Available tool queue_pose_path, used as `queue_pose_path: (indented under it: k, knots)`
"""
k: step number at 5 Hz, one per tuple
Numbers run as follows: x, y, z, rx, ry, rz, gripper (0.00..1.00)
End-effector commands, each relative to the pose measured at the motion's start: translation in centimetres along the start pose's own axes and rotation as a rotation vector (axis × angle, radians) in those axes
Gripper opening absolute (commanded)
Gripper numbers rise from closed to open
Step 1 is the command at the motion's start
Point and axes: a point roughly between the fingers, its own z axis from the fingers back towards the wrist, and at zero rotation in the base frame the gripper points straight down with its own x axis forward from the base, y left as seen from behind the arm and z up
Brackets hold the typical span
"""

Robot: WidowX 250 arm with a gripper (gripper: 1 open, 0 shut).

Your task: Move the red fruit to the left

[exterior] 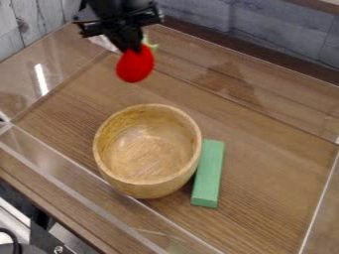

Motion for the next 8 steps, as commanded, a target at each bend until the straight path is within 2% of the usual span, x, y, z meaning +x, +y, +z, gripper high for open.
queue_pose_path:
  k: [1, 2, 4, 6, 8]
  knots:
    - [2.1, 2.0, -0.4, 0.027, -0.048, 0.004, 0.0]
    - [3.5, 3.4, -1.6, 0.053, -0.06, 0.023, 0.0]
    - [3.8, 4.7, -2.8, 0.08, -0.066, 0.024, 0.0]
    - [3.1, 4.8, -2.8, 0.092, -0.058, 0.005, 0.0]
    - [5.4, 5.3, -3.2, 0.114, -0.057, 0.02, 0.0]
